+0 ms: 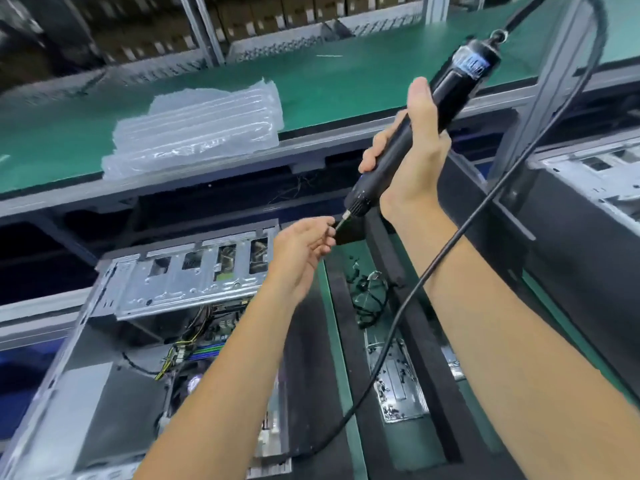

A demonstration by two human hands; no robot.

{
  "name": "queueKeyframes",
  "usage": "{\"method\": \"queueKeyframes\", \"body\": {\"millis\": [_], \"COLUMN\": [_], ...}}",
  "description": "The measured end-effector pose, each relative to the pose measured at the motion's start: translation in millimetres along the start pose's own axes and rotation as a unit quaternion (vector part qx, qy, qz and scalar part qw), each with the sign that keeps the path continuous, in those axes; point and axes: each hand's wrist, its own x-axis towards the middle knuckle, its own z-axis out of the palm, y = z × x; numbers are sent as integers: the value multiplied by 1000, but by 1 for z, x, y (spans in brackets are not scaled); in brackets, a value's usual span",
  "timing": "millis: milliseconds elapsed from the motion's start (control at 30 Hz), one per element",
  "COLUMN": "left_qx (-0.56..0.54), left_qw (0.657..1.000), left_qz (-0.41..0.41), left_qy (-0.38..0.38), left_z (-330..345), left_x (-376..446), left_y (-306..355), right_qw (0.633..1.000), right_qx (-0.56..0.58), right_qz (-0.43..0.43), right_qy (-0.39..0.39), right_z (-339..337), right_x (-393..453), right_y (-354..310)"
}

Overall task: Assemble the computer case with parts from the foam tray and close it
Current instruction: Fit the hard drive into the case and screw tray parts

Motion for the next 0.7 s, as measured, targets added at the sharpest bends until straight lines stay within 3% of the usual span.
{"method": "queueKeyframes", "body": {"millis": [333, 533, 700], "left_qx": [-70, -35, 24], "left_qw": [997, 999, 1000], "left_qz": [33, -10, 1], "left_qy": [14, 28, 16], "left_z": [-122, -161, -168], "left_x": [-1, 3, 12], "left_y": [52, 44, 40], "right_qw": [999, 996, 993], "right_qx": [-23, -84, -116], "right_qz": [34, 14, 7], "right_qy": [-33, -39, -26], "right_z": [130, 144, 142], "right_x": [-23, -34, -34], "right_y": [97, 133, 139]}}
